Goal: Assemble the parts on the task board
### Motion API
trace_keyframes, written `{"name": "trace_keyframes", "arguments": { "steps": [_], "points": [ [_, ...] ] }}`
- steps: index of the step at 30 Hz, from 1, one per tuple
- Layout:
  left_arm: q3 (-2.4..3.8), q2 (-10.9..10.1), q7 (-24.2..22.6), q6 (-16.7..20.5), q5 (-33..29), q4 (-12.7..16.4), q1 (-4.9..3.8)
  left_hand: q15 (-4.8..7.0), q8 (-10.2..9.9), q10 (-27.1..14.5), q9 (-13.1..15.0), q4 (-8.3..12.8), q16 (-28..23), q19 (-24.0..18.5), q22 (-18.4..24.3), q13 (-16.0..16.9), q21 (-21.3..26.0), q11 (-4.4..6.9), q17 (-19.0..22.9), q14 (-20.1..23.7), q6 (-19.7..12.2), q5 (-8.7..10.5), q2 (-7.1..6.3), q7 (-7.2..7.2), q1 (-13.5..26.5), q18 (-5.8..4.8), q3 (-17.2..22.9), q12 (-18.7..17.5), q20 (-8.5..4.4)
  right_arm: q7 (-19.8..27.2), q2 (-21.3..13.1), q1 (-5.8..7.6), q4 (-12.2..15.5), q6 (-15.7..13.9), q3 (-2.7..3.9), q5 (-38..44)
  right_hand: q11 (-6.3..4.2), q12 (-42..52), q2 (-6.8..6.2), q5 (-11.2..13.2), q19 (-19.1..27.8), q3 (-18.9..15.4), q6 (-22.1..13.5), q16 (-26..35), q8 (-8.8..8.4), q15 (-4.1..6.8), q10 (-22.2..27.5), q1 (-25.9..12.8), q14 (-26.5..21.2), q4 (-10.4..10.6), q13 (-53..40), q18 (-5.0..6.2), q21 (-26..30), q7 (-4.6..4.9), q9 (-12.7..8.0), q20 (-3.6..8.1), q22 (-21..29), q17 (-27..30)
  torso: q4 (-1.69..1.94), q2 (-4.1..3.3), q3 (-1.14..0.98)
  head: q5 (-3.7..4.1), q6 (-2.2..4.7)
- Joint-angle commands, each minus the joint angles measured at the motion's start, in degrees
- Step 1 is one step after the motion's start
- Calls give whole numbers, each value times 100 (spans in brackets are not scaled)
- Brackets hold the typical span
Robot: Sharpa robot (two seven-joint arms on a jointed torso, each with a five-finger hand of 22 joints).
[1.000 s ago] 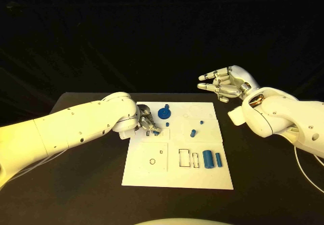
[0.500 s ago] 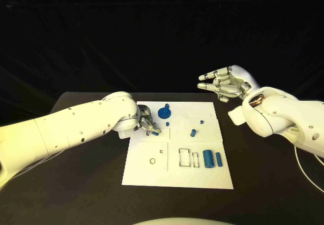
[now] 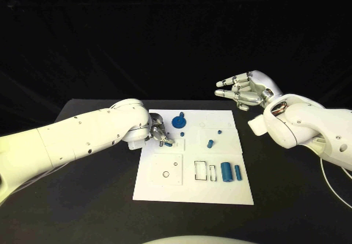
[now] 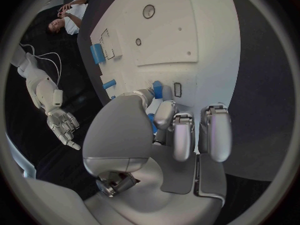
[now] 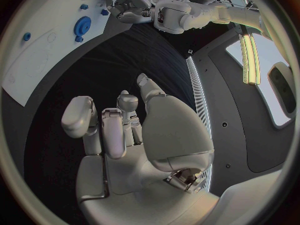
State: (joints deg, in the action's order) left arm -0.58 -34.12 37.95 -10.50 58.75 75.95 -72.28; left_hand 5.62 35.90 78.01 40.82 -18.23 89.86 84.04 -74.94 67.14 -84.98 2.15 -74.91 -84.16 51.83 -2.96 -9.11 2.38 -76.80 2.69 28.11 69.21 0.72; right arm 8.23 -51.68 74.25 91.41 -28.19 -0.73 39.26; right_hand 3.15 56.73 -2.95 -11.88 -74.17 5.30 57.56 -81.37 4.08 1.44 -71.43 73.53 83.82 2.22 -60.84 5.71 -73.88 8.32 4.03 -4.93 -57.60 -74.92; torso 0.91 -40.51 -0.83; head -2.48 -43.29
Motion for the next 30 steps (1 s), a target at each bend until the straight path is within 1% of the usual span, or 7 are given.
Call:
{"name": "trace_keyframes", "arguments": {
  "steps": [1,8,16,22,30],
  "points": [
    [-13,3,69,38,65,16,17,-23,27,30,14,871,14,313,-914,-3,10,0,-1509,-584,33,-24,49,-43,-14,-99,918,-31,14,31,11,-6,0,78,0,16,1,-36,62,-30,57,-32,-39,31,20,-28,50,-6,294,-5,5,77,36,-11,-2,1,6,-86,-6,0,-2,-9,1],
    [-13,-35,-37,338,62,91,29,-23,33,41,22,876,14,318,-926,8,1,1,-1509,-584,41,-24,48,-44,6,-102,943,-19,15,32,13,-8,-7,82,-1,16,1,-36,62,-30,57,-32,-39,31,20,-28,50,-6,294,-5,5,77,36,-11,-2,1,6,-86,-4,-2,-4,-14,-8],
    [-12,-107,-129,665,40,197,54,-18,47,73,43,918,14,329,-944,30,-13,10,-1509,-584,61,-32,15,-53,42,-107,1016,7,12,35,11,-10,-11,95,-2,13,1,-42,66,-30,63,-46,-41,35,20,-28,53,-14,295,3,14,79,49,-11,-2,1,23,-85,-4,1,-5,-11,-17],
    [-12,-137,-150,711,87,278,70,-16,49,80,48,931,14,332,-950,34,-17,12,-1509,-584,65,-37,6,-55,50,-108,1038,13,10,37,14,-13,-20,143,-2,8,1,-44,66,-30,64,-49,-41,35,21,-28,53,-15,295,4,16,80,51,-11,-2,1,27,-85,-1,-2,-3,-5,-25],
    [-12,-149,-132,602,204,314,80,-12,49,82,57,963,14,338,-960,18,-24,15,-1509,-584,69,-45,-14,-56,66,-111,1092,-1,7,33,17,-17,-33,160,-3,7,1,-45,63,-30,65,-55,-42,33,20,-28,54,-20,297,6,19,80,54,-10,-2,1,30,-89,-4,-2,-6,-12,-35]
  ]
}}
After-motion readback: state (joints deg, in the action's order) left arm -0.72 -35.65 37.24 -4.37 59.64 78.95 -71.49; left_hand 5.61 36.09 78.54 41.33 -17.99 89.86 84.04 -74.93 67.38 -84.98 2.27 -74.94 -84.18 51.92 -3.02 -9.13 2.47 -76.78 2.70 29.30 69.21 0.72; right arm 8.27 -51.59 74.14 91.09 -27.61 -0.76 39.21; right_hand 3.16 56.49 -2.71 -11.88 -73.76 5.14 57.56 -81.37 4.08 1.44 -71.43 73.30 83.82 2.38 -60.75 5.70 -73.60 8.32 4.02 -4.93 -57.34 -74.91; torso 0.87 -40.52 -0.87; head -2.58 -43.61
